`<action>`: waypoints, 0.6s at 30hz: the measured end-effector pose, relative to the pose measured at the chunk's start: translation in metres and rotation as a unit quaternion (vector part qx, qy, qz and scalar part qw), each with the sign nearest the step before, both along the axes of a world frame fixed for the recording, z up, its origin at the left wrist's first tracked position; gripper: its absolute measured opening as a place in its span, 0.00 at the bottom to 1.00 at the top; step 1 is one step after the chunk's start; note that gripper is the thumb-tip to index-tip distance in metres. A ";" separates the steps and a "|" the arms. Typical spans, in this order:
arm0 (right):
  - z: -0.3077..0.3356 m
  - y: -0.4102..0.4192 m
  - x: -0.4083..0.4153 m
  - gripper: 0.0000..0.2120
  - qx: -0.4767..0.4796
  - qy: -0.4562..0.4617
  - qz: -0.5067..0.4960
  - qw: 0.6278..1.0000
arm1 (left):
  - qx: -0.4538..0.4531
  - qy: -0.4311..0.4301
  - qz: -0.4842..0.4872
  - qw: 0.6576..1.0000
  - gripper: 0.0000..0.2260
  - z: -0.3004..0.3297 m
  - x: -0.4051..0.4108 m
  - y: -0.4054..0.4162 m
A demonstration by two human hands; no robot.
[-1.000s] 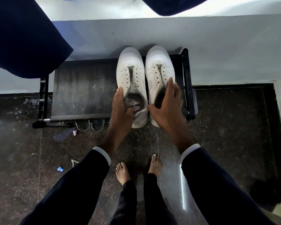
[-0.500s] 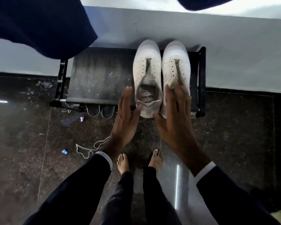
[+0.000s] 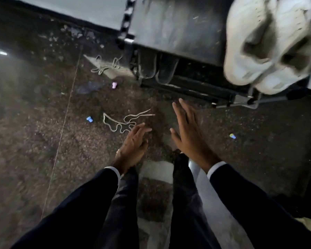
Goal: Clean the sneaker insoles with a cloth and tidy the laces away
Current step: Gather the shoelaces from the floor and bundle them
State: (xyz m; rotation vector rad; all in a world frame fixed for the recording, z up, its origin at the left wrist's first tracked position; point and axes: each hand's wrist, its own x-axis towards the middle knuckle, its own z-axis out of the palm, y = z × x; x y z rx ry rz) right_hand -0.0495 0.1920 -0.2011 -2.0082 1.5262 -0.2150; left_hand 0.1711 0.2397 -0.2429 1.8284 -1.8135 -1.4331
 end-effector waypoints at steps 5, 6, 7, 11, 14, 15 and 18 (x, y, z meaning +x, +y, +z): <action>-0.087 0.025 0.077 0.32 0.076 0.007 0.017 0.997 | 0.090 -0.006 0.024 0.996 0.23 -0.055 0.094 0.046; -0.106 0.028 0.088 0.31 0.102 0.022 0.015 0.994 | 0.104 -0.017 0.032 0.994 0.24 -0.066 0.106 0.052; -0.124 0.030 0.098 0.30 0.132 0.036 0.017 0.990 | 0.110 -0.028 0.030 0.993 0.24 -0.081 0.116 0.057; -0.211 0.025 0.122 0.25 0.212 0.076 0.046 0.973 | 0.159 -0.048 0.032 0.986 0.23 -0.147 0.141 0.068; -0.284 0.008 0.132 0.20 0.202 0.092 0.063 0.973 | 0.148 -0.059 0.065 0.985 0.15 -0.209 0.146 0.064; -0.304 0.001 0.135 0.18 0.199 0.095 0.061 0.973 | 0.140 -0.056 0.069 0.986 0.14 -0.230 0.146 0.062; -0.375 -0.015 0.137 0.17 0.196 0.111 0.035 0.974 | 0.140 -0.047 0.069 0.987 0.15 -0.306 0.145 0.058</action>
